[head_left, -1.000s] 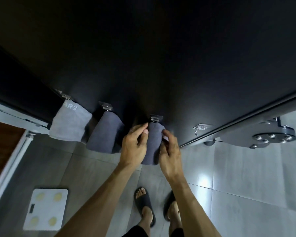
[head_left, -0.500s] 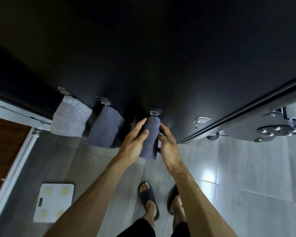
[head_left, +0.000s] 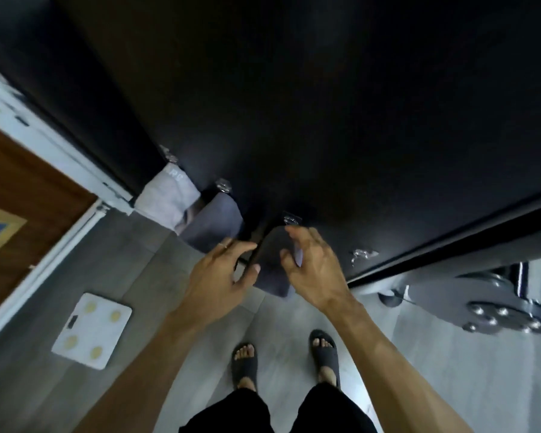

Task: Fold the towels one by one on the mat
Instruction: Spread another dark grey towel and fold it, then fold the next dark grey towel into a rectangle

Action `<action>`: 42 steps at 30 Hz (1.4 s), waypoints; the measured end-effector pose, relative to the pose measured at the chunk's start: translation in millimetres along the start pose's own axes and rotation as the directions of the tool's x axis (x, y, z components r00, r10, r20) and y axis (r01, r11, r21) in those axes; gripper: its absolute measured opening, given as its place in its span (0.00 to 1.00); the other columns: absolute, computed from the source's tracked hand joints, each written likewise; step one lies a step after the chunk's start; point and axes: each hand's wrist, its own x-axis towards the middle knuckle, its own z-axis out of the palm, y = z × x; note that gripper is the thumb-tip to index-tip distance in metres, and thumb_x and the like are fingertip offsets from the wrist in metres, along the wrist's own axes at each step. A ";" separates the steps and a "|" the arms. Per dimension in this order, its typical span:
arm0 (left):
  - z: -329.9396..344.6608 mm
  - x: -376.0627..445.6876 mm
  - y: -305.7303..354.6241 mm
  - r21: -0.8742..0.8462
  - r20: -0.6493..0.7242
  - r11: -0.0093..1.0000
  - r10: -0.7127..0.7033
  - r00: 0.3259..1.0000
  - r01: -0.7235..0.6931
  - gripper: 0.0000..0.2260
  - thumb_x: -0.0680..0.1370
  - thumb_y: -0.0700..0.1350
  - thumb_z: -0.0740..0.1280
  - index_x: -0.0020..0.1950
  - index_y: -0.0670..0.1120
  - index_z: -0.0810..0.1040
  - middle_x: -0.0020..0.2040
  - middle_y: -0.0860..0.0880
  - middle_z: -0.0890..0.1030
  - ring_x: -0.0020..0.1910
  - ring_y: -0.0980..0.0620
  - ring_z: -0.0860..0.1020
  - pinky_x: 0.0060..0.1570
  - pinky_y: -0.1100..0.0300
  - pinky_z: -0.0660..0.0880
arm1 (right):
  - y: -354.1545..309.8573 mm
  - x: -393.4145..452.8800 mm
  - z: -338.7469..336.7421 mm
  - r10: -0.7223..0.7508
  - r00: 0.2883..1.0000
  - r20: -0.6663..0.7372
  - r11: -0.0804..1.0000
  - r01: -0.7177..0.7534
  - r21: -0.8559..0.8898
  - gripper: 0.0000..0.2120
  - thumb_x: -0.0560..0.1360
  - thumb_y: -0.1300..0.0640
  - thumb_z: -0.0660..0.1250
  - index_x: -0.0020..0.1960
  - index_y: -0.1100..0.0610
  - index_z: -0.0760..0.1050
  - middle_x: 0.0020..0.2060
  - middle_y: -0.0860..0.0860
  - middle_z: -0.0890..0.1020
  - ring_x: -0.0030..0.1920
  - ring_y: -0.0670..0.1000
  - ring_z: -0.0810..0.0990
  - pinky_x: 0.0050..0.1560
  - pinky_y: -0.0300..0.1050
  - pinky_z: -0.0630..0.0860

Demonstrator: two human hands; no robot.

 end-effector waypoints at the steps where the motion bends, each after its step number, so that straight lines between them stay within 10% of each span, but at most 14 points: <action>1: -1.0 -8.2 4.0 0.028 -0.030 1.000 -0.004 1.000 0.005 0.19 0.74 0.56 0.62 0.59 0.47 0.79 0.51 0.49 0.81 0.50 0.50 0.79 0.47 0.54 0.78 | -4.6 4.2 -4.2 -0.060 0.998 0.035 0.998 0.061 -0.022 0.21 0.77 0.53 0.65 0.69 0.52 0.69 0.63 0.51 0.74 0.62 0.53 0.74 0.62 0.53 0.73; 9: 10.7 -84.1 66.4 0.256 -0.251 0.899 -0.294 0.922 0.356 0.19 0.72 0.55 0.60 0.55 0.48 0.81 0.49 0.48 0.83 0.46 0.45 0.82 0.44 0.55 0.79 | -28.5 11.4 -20.2 -0.517 0.783 0.347 0.810 0.579 -0.099 0.18 0.73 0.56 0.68 0.62 0.56 0.75 0.53 0.54 0.80 0.54 0.58 0.78 0.56 0.53 0.73; 17: 62.8 -195.1 143.5 0.070 -0.475 0.699 -0.604 0.640 0.711 0.18 0.71 0.57 0.59 0.52 0.50 0.80 0.45 0.51 0.82 0.44 0.46 0.82 0.42 0.54 0.78 | -31.2 -57.5 -17.4 -0.686 0.439 0.581 0.579 0.813 0.070 0.18 0.74 0.57 0.68 0.63 0.59 0.75 0.55 0.57 0.79 0.57 0.60 0.77 0.55 0.56 0.75; 31: 217.6 -392.5 307.7 -0.101 -0.593 0.444 -0.745 0.305 0.890 0.15 0.73 0.56 0.65 0.55 0.50 0.79 0.48 0.50 0.82 0.47 0.45 0.82 0.41 0.54 0.77 | 39.9 -285.7 -54.4 -0.606 0.024 0.795 0.250 0.954 0.163 0.20 0.78 0.49 0.65 0.68 0.54 0.70 0.61 0.51 0.76 0.63 0.54 0.73 0.62 0.51 0.71; 42: 359.4 -465.4 470.0 -0.413 -0.562 0.102 -0.811 -0.165 0.905 0.17 0.76 0.54 0.64 0.64 0.51 0.75 0.55 0.51 0.80 0.54 0.47 0.79 0.44 0.56 0.73 | 143.6 -424.1 -89.6 -0.487 -0.401 0.776 -0.027 0.895 0.445 0.21 0.75 0.49 0.67 0.65 0.53 0.72 0.60 0.52 0.77 0.61 0.55 0.75 0.61 0.52 0.72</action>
